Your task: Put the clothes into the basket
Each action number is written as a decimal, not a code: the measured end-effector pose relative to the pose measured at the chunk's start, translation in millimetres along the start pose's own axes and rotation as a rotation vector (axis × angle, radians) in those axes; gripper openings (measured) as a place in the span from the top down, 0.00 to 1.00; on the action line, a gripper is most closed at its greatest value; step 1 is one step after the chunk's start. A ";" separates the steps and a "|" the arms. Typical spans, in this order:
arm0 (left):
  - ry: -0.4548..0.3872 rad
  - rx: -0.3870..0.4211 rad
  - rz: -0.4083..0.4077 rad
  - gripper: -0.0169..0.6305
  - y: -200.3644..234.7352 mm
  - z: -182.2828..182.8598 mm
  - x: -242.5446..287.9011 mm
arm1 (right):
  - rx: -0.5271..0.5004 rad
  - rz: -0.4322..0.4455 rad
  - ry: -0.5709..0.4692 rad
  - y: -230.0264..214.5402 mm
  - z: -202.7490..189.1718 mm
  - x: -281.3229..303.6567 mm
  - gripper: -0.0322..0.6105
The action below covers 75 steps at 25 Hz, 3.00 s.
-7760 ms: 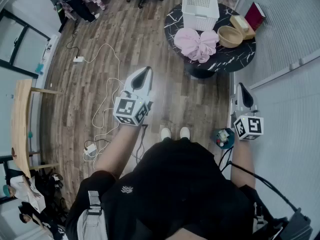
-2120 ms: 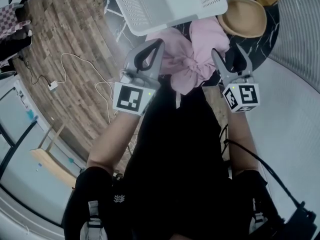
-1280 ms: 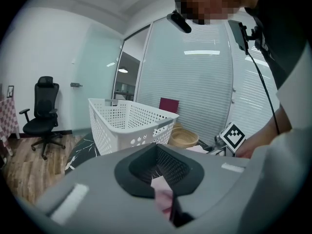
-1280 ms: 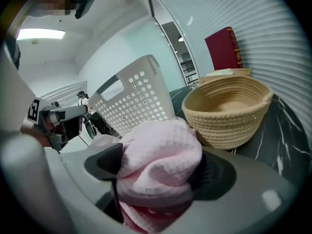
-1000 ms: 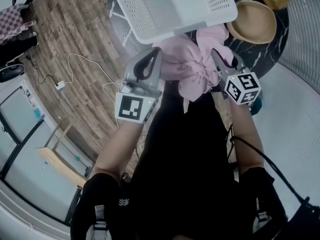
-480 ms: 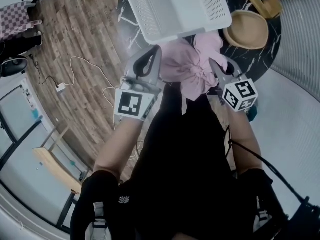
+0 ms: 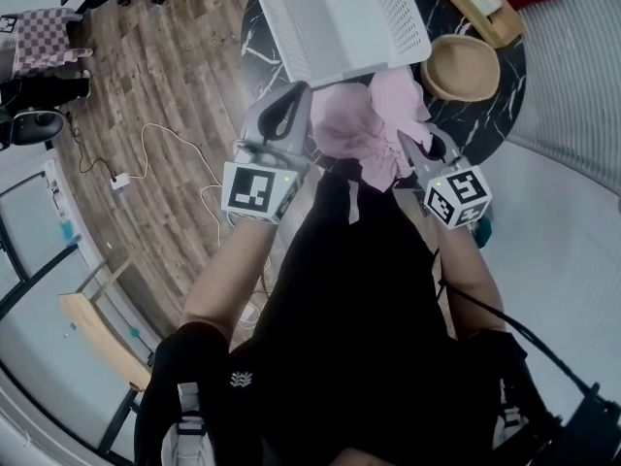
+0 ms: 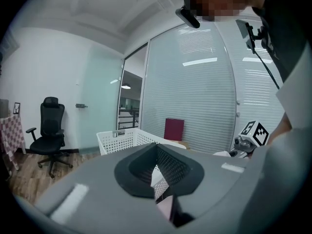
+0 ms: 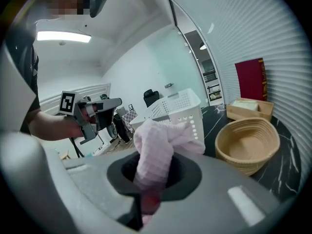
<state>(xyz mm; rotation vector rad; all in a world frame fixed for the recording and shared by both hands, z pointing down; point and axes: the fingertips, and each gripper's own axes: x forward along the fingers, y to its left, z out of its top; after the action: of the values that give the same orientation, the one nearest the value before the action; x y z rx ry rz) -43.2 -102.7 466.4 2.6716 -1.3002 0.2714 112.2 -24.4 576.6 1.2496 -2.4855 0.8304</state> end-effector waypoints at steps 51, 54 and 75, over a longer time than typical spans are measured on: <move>-0.242 0.048 0.070 0.96 -7.7 146.2 -53.3 | -0.282 -0.084 -0.377 36.8 232.0 -136.6 0.89; -0.244 0.051 0.098 0.96 -3.4 152.0 -57.4 | -0.283 -0.068 -0.389 38.1 239.6 -135.3 0.89; -0.281 0.042 0.170 0.96 29.3 184.0 -54.1 | -0.356 0.017 -0.438 51.9 311.8 -104.4 0.89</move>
<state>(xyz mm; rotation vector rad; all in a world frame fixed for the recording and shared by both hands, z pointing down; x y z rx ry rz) -81.9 -119.9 277.0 2.7119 -1.6215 -0.0613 147.0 -113.3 257.7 1.3917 -2.8074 0.1009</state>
